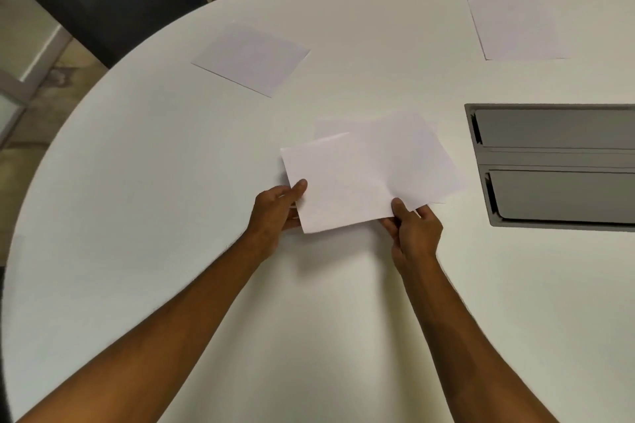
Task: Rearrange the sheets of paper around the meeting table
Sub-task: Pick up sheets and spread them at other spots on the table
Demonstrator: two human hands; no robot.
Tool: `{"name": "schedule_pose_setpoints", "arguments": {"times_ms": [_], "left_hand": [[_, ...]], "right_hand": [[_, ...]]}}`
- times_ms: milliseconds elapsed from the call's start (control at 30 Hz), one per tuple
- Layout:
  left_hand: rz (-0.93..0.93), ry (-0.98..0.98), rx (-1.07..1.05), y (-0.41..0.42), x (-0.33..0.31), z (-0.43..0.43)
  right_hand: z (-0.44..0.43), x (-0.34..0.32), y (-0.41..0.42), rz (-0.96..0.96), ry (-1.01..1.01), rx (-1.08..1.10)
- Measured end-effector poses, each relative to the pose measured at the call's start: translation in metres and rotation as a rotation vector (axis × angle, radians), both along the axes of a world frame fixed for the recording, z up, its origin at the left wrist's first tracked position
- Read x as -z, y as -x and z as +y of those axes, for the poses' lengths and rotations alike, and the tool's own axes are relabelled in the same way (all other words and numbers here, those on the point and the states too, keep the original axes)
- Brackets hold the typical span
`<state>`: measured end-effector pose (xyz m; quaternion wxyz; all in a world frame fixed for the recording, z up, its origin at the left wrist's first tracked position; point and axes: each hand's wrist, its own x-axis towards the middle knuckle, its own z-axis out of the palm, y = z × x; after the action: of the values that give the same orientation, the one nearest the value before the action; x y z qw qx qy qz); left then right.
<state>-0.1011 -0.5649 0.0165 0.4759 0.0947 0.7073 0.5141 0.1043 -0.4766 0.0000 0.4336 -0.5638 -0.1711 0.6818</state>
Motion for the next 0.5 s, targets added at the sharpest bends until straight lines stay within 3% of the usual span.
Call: {"name": "schedule_pose_setpoints", "arguments": {"times_ms": [500], "left_hand": [[0.145,0.054,-0.239,0.068,-0.015,-0.153]], "right_hand": [[-0.084,-0.013,0.045,-0.009,-0.002,-0.162]]}}
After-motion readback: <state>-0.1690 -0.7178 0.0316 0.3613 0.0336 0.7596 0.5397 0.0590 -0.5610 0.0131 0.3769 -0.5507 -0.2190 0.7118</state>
